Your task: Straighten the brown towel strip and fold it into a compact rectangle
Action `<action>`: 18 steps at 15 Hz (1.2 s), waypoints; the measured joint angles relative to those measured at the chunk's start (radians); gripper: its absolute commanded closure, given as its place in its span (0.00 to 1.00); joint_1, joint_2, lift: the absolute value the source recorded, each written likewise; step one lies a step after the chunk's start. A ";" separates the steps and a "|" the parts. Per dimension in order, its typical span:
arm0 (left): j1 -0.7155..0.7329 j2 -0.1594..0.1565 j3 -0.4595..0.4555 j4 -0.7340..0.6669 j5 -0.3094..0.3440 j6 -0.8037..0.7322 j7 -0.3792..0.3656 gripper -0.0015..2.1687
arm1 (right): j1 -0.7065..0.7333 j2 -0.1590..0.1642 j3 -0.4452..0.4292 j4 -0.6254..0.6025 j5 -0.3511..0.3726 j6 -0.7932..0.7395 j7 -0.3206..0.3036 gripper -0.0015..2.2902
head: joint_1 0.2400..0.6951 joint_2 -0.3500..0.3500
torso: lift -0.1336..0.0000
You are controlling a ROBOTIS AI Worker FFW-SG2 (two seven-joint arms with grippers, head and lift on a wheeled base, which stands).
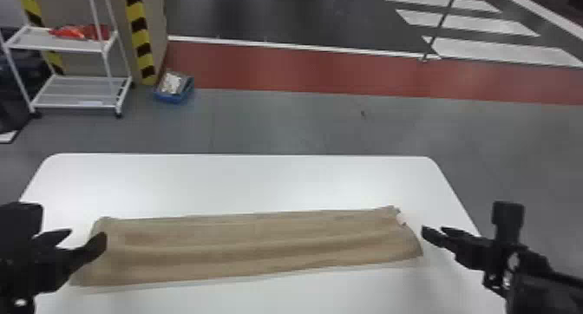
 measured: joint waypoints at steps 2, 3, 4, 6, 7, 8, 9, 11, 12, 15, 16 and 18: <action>0.001 -0.011 -0.014 -0.011 0.000 -0.046 0.000 0.02 | 0.029 0.007 -0.019 -0.041 -0.008 0.003 0.017 0.02 | 1.00 0.21 | 1.00; 0.002 -0.015 -0.029 -0.011 0.000 -0.089 0.000 0.02 | 0.041 0.010 -0.027 -0.055 -0.014 -0.003 0.027 0.03 | 1.00 0.19 | 1.00; 0.002 -0.018 -0.052 -0.004 0.000 -0.143 -0.004 0.02 | 0.055 0.015 -0.033 -0.069 -0.025 -0.016 0.037 0.03 | 1.00 0.17 | 1.00; -0.027 -0.019 -0.113 0.038 -0.004 -0.205 -0.028 0.02 | 0.072 0.021 -0.041 -0.080 -0.035 -0.058 0.055 0.05 | 1.00 0.14 | 1.00; -0.049 -0.019 -0.143 0.061 -0.007 -0.211 -0.039 0.02 | 0.079 0.022 -0.045 -0.081 -0.036 -0.074 0.060 0.07 | 1.00 0.10 | 1.00; -0.076 -0.019 -0.181 0.084 -0.016 -0.212 -0.051 0.02 | 0.086 0.024 -0.050 -0.081 -0.037 -0.094 0.064 0.08 | 1.00 0.08 | 1.00; -0.096 -0.020 -0.213 0.099 -0.026 -0.211 -0.065 0.08 | 0.092 0.025 -0.053 -0.082 -0.037 -0.109 0.067 0.09 | 1.00 0.06 | 1.00; -0.152 -0.026 -0.292 0.139 -0.048 -0.204 -0.088 0.17 | 0.101 0.026 -0.061 -0.082 -0.053 -0.131 0.081 0.09 | 1.00 0.02 | 1.00; -0.180 -0.033 -0.327 0.165 -0.063 -0.202 -0.094 0.24 | 0.101 0.026 -0.063 -0.082 -0.060 -0.137 0.083 0.09 | 1.00 0.00 | 1.00; -0.263 -0.058 -0.411 0.256 -0.094 -0.199 -0.125 0.25 | 0.102 0.026 -0.063 -0.080 -0.063 -0.166 0.086 0.09 | 1.00 0.00 | 1.00; -0.290 -0.067 -0.432 0.286 -0.098 -0.194 -0.134 0.25 | 0.102 0.026 -0.062 -0.075 -0.063 -0.177 0.086 0.09 | 1.00 0.00 | 1.00; -0.332 -0.084 -0.470 0.330 -0.105 -0.174 -0.157 0.25 | 0.098 0.025 -0.059 -0.069 -0.064 -0.192 0.086 0.09 | 1.00 0.00 | 1.00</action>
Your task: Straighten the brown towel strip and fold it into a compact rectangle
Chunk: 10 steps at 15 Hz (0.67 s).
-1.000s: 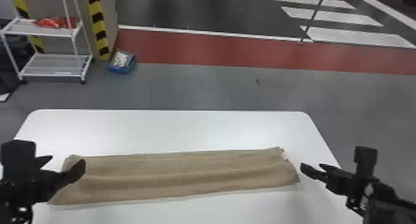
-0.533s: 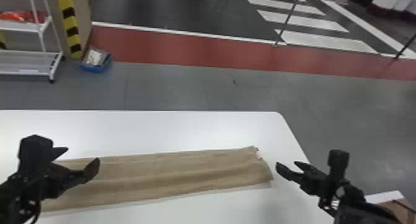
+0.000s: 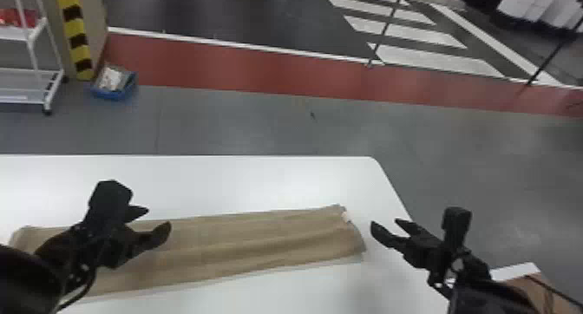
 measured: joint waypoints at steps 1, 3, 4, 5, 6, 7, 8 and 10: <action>-0.016 -0.008 -0.010 0.014 -0.002 0.013 -0.016 0.25 | -0.002 0.000 0.003 0.003 -0.003 -0.005 0.000 0.09 | 1.00 0.00 | 1.00; -0.037 -0.020 -0.023 0.031 0.001 0.025 -0.037 0.25 | -0.007 0.000 0.009 0.009 -0.007 -0.012 0.000 0.09 | 1.00 0.00 | 1.00; -0.048 -0.028 -0.027 0.047 0.005 0.026 -0.047 0.25 | -0.008 0.000 0.011 0.012 -0.008 -0.017 -0.001 0.09 | 1.00 0.00 | 1.00; -0.060 -0.037 -0.038 0.068 0.011 0.026 -0.050 0.28 | -0.010 -0.001 0.013 0.017 -0.008 -0.023 -0.001 0.09 | 1.00 0.00 | 1.00; -0.071 -0.046 -0.052 0.089 0.015 0.026 -0.050 0.32 | -0.013 -0.003 0.017 0.025 -0.007 -0.030 -0.001 0.09 | 1.00 0.00 | 1.00; -0.078 -0.053 -0.062 0.104 0.016 0.026 -0.047 0.32 | -0.018 -0.005 0.022 0.033 -0.007 -0.035 -0.002 0.09 | 1.00 0.00 | 1.00; -0.081 -0.059 -0.073 0.115 0.012 0.026 -0.041 0.32 | -0.022 -0.007 0.028 0.038 -0.006 -0.038 -0.002 0.09 | 1.00 0.00 | 1.00; -0.085 -0.066 -0.090 0.127 0.001 0.032 -0.035 0.32 | -0.026 -0.012 0.039 0.042 -0.008 -0.040 -0.001 0.09 | 1.00 0.00 | 1.00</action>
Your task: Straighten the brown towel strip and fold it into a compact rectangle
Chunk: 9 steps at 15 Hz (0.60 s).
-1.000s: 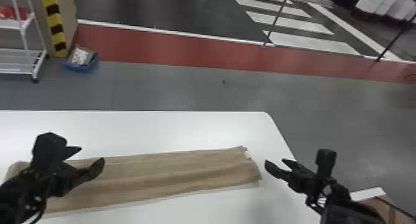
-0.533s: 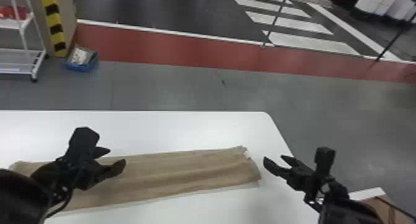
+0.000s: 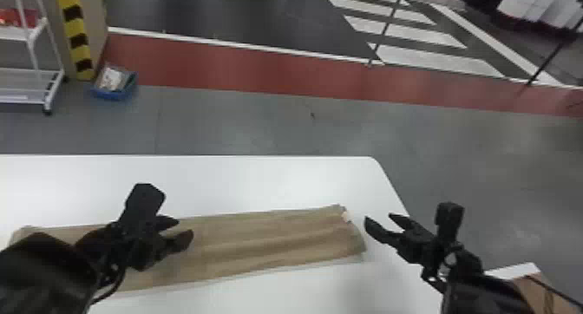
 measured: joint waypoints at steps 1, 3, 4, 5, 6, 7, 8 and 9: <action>0.000 -0.001 -0.002 0.002 -0.003 0.012 0.001 0.32 | -0.001 -0.002 0.002 0.000 -0.003 0.000 0.001 0.09 | 1.00 0.00 | 1.00; -0.002 -0.001 -0.002 0.010 -0.009 0.026 0.009 0.32 | -0.005 -0.004 0.009 0.000 -0.009 0.001 0.007 0.09 | 1.00 0.00 | 1.00; -0.003 0.000 -0.002 0.017 -0.013 0.028 0.017 0.32 | -0.007 -0.004 0.017 -0.002 -0.013 0.002 0.019 0.09 | 1.00 0.00 | 1.00; -0.005 0.000 0.000 0.023 -0.019 0.027 0.027 0.32 | -0.009 -0.002 0.028 -0.005 -0.019 0.004 0.027 0.09 | 1.00 0.00 | 1.00; -0.005 0.001 0.003 0.029 -0.025 0.024 0.037 0.32 | -0.009 0.002 0.045 -0.010 -0.025 0.007 0.031 0.09 | 1.00 0.00 | 1.00; -0.005 0.003 0.008 0.032 -0.026 0.018 0.040 0.32 | -0.009 0.006 0.061 -0.014 -0.028 0.007 0.032 0.09 | 1.00 0.00 | 1.00; -0.005 0.006 0.013 0.033 -0.022 0.013 0.039 0.32 | -0.009 0.010 0.074 -0.015 -0.029 0.008 0.032 0.09 | 1.00 0.00 | 1.00; -0.005 0.009 0.022 0.033 -0.017 0.011 0.038 0.32 | -0.009 0.014 0.086 -0.016 -0.028 0.008 0.031 0.09 | 1.00 0.00 | 1.00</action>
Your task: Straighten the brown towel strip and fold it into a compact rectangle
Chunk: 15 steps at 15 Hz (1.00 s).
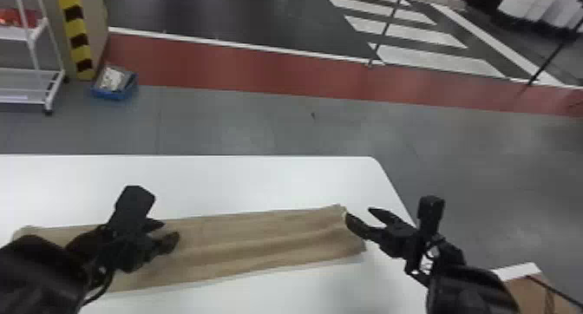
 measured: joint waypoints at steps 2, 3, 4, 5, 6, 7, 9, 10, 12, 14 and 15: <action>0.000 0.001 0.007 -0.001 0.002 -0.002 0.001 0.32 | 0.000 0.005 0.012 -0.001 0.004 0.000 0.000 0.09 | 1.00 0.00 | 1.00; 0.000 0.000 0.008 0.003 -0.003 -0.003 0.002 0.33 | 0.002 0.007 0.020 -0.004 0.006 0.002 0.000 0.09 | 1.00 0.00 | 1.00; 0.000 -0.002 0.008 0.009 -0.010 -0.004 0.002 0.42 | 0.005 0.008 0.031 -0.010 0.006 0.005 0.000 0.09 | 1.00 0.00 | 1.00; 0.000 -0.002 0.007 0.013 -0.014 -0.005 0.004 0.49 | 0.010 0.010 0.042 -0.017 0.006 0.009 0.000 0.09 | 1.00 0.00 | 1.00; 0.000 -0.002 0.006 0.016 -0.018 -0.007 0.010 0.49 | 0.014 0.015 0.055 -0.026 0.006 0.012 0.000 0.09 | 1.00 0.02 | 1.00; 0.000 -0.002 0.006 0.017 -0.021 -0.010 0.014 0.49 | 0.016 0.020 0.068 -0.034 0.007 0.017 0.000 0.09 | 1.00 0.03 | 1.00; 0.000 0.000 0.007 0.018 -0.022 -0.014 0.017 0.49 | 0.023 0.028 0.098 -0.045 0.009 0.024 0.000 0.09 | 1.00 0.06 | 1.00; 0.000 0.001 0.007 0.018 -0.022 -0.015 0.017 0.49 | 0.027 0.034 0.113 -0.059 0.009 0.030 0.000 0.09 | 1.00 0.07 | 1.00; 0.000 0.001 0.008 0.020 -0.022 -0.016 0.018 0.49 | 0.032 0.046 0.133 -0.073 0.010 0.041 0.000 0.09 | 1.00 0.09 | 1.00; 0.000 0.002 0.005 0.025 -0.022 -0.019 0.018 0.63 | 0.034 0.052 0.145 -0.075 0.010 0.045 0.000 0.09 | 1.00 0.11 | 1.00; 0.000 0.003 0.004 0.026 -0.021 -0.022 0.018 0.64 | 0.036 0.056 0.151 -0.082 0.008 0.047 0.001 0.09 | 1.00 0.12 | 1.00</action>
